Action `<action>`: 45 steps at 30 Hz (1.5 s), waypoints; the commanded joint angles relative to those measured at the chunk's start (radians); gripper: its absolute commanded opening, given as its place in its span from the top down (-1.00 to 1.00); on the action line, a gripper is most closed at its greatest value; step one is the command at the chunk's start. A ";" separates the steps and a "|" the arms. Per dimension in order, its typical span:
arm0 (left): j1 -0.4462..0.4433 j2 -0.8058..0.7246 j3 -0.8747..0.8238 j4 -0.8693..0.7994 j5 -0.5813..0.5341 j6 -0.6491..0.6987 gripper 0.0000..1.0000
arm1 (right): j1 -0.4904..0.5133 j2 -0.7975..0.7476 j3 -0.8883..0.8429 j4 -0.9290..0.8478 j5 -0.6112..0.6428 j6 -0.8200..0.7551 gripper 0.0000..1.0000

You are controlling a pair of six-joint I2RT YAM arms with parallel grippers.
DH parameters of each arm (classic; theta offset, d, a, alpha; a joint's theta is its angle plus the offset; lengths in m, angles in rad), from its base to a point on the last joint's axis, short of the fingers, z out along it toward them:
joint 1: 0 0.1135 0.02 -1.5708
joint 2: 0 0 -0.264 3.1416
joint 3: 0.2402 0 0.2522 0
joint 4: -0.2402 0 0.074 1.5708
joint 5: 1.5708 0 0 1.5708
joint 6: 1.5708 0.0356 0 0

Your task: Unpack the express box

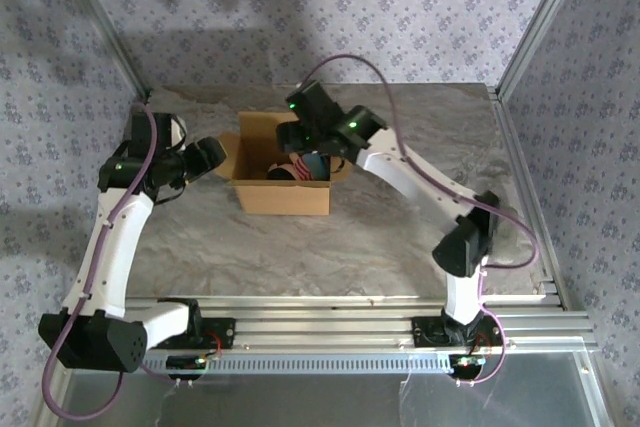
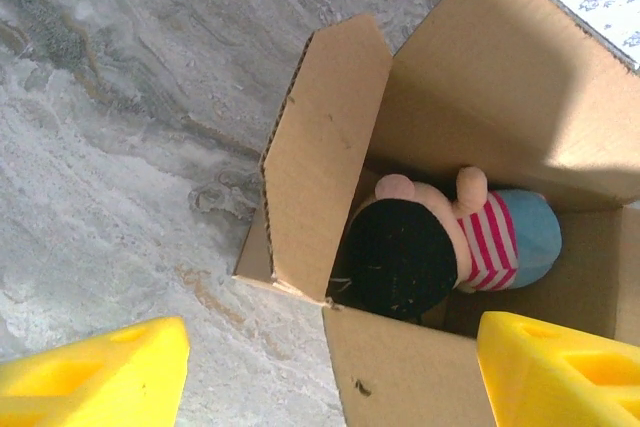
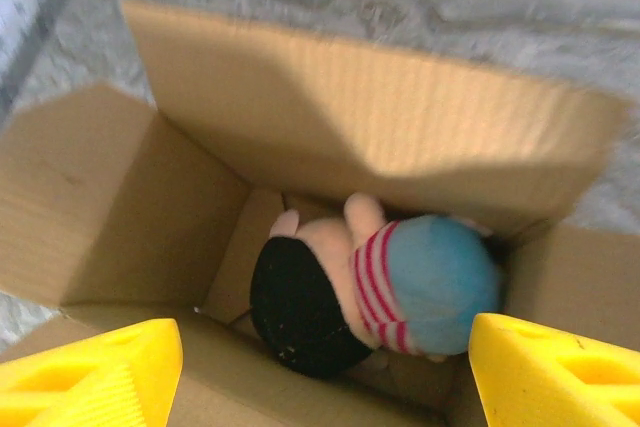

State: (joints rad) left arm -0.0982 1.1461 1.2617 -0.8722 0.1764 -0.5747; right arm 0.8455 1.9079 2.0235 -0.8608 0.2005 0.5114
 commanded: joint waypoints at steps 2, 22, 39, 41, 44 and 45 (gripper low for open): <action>0.003 -0.026 -0.013 -0.041 0.019 0.015 -0.53 | 0.022 0.068 0.027 -0.033 -0.032 0.047 -0.54; 0.004 -0.054 -0.074 -0.037 0.028 0.026 -0.53 | 0.046 0.301 -0.156 0.104 -0.063 0.211 -0.67; 0.004 -0.049 -0.098 -0.030 0.027 0.018 -0.53 | 0.071 0.376 -0.213 0.164 -0.062 0.263 1.00; 0.004 -0.048 -0.099 -0.025 0.031 0.018 -0.53 | 0.070 0.358 -0.210 0.163 -0.049 0.260 1.00; 0.005 -0.043 -0.103 -0.021 0.037 0.015 -0.53 | 0.070 0.317 -0.191 0.153 -0.022 0.253 1.00; 0.005 -0.042 -0.104 -0.015 0.043 0.015 -0.53 | 0.070 0.304 -0.181 0.148 -0.009 0.250 1.00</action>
State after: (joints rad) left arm -0.0982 1.1072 1.1675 -0.8940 0.1951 -0.5663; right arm 0.8982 2.1899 1.8668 -0.6323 0.1806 0.7563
